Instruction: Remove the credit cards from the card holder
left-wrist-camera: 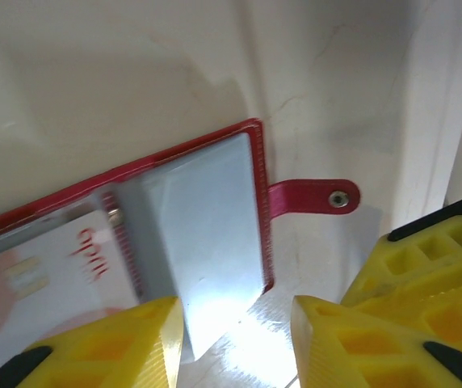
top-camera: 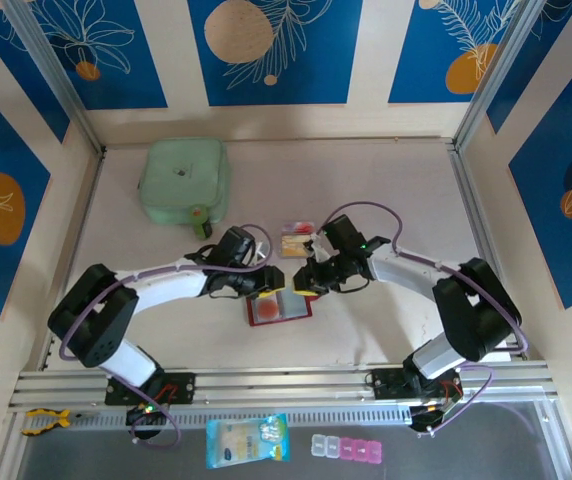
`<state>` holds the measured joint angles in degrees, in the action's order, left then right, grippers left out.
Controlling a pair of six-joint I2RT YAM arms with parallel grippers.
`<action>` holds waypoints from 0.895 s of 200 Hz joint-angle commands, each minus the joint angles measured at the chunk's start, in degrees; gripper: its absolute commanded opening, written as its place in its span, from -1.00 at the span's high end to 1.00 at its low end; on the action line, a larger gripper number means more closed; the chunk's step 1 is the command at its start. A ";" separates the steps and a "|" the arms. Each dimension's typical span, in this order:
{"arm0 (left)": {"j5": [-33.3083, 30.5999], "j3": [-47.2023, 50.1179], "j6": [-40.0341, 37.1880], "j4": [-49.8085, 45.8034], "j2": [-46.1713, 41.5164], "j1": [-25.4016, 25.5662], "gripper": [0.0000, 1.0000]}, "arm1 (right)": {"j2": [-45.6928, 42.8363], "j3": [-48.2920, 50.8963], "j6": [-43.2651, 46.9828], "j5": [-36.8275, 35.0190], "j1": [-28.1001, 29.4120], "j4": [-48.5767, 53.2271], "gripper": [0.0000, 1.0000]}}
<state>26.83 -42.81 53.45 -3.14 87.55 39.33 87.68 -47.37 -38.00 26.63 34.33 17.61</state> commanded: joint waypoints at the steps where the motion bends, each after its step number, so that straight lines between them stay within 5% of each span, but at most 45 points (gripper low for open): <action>1: -2.11 1.85 -2.16 -3.64 -3.25 -0.99 0.25 | 2.36 -2.64 -0.94 -0.81 1.93 -0.12 0.70; 116: -7.44 8.37 -3.43 -7.20 -7.33 -2.20 0.81 | 11.41 -9.08 -0.05 -2.46 6.53 2.59 0.70; 179: -8.11 9.23 -4.53 -7.57 -6.52 -2.15 0.94 | 15.22 -12.29 0.00 -2.73 8.42 3.57 0.64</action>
<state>19.64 -34.74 50.41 -9.32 81.17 37.60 101.51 -57.52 -38.17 23.75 41.78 19.25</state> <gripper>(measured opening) 0.063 0.174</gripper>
